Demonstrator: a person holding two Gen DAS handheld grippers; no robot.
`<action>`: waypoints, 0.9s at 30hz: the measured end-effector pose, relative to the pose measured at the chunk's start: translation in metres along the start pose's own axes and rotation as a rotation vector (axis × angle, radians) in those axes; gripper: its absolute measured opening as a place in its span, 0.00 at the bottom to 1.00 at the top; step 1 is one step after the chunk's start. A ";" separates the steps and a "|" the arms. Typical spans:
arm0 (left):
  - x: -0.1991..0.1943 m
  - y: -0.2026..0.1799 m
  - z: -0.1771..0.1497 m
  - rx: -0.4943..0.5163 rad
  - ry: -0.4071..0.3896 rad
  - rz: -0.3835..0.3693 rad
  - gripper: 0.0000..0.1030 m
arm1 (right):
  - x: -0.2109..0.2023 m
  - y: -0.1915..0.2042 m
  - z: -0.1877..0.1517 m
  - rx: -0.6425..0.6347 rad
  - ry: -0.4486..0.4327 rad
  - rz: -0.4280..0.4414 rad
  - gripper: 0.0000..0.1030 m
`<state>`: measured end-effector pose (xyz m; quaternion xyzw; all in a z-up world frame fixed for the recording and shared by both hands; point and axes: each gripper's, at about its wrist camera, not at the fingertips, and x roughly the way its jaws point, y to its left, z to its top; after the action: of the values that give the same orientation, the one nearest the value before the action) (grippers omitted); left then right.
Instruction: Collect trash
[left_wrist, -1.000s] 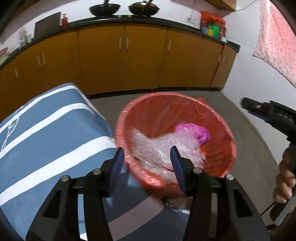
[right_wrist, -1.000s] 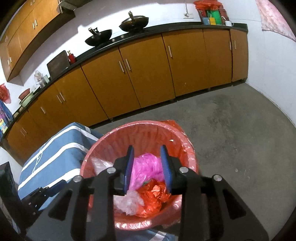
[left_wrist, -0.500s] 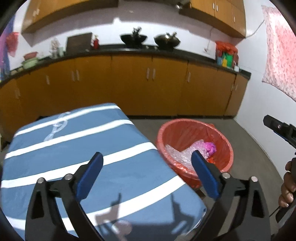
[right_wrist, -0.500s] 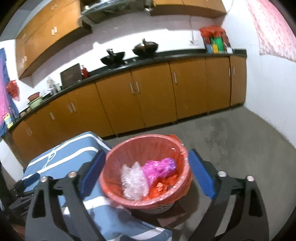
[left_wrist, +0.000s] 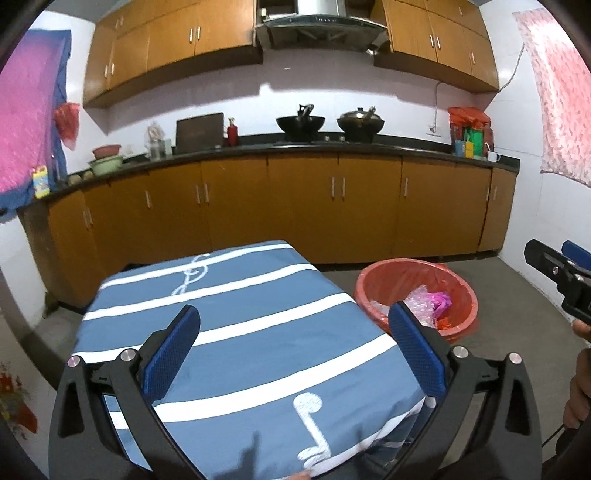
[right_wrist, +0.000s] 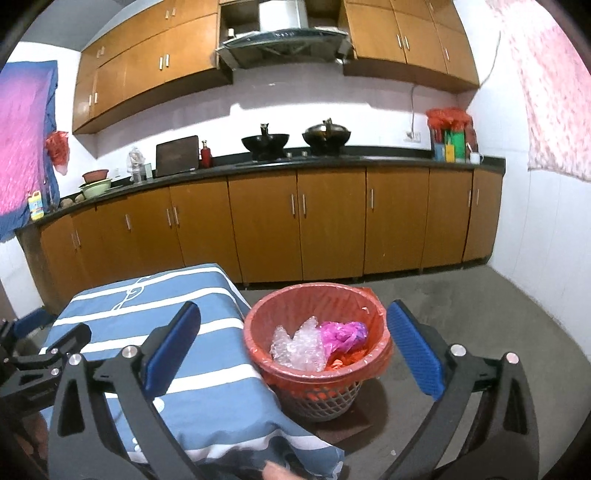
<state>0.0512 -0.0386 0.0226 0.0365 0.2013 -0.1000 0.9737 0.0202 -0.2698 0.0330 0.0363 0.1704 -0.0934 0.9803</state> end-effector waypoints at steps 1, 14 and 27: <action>-0.005 0.001 -0.001 0.002 -0.004 0.005 0.98 | -0.005 0.004 -0.001 -0.010 -0.007 -0.002 0.96; -0.042 0.018 -0.023 -0.032 -0.029 0.042 0.98 | -0.053 0.036 -0.024 -0.086 -0.047 -0.011 0.96; -0.058 0.025 -0.039 -0.040 -0.040 0.054 0.98 | -0.063 0.030 -0.037 -0.050 -0.025 -0.033 0.96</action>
<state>-0.0109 0.0005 0.0105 0.0203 0.1826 -0.0701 0.9805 -0.0438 -0.2257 0.0208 0.0080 0.1610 -0.1056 0.9813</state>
